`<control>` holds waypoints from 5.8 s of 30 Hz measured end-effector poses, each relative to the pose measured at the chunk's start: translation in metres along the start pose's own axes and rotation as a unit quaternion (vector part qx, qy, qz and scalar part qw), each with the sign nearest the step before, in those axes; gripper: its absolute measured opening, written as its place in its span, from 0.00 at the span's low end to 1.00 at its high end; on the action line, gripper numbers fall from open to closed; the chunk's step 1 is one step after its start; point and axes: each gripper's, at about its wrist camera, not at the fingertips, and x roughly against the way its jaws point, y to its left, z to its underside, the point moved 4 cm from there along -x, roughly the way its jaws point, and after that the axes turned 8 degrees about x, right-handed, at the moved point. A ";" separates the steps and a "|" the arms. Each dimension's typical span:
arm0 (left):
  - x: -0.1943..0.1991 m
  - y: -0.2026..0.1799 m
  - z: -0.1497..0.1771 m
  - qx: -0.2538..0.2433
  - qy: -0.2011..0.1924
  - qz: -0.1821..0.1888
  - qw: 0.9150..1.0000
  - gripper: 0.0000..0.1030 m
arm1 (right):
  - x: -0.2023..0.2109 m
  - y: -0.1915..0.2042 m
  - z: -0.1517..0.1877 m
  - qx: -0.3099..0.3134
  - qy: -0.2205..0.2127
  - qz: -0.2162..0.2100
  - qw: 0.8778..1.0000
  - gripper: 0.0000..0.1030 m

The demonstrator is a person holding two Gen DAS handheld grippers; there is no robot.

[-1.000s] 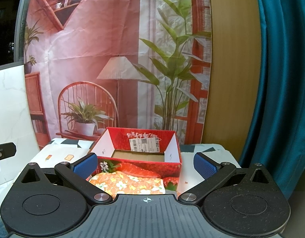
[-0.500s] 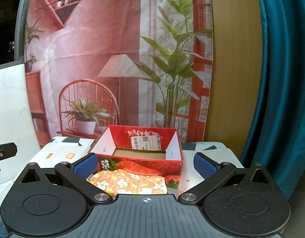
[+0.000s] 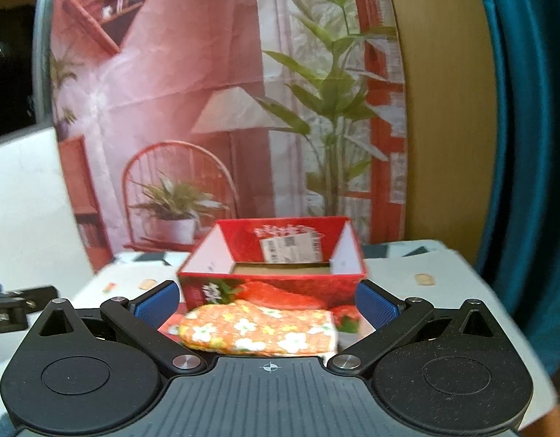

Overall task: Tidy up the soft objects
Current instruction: 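Close the left gripper on the orange floral mitt while the right gripper grasps its edge, then carry the mitt with both grippers into the red box and open both, then withdraw both grippers from the box back toward the pile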

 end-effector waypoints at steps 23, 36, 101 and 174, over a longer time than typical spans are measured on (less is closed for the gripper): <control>-0.082 -0.008 0.048 0.021 0.096 0.080 0.992 0.73 | -0.072 -0.015 0.072 0.013 0.086 0.020 0.996 0.93; -0.167 -0.056 0.021 0.041 0.178 0.167 0.969 0.48 | -0.158 -0.058 0.050 -0.011 0.110 -0.010 0.994 0.76; -0.241 -0.120 -0.083 -0.050 0.068 0.200 0.976 0.14 | -0.233 -0.081 -0.084 0.075 0.038 -0.069 0.994 0.09; -0.214 -0.064 0.013 -0.003 0.164 0.200 0.966 0.45 | -0.207 -0.021 0.050 0.013 0.110 -0.077 0.991 0.50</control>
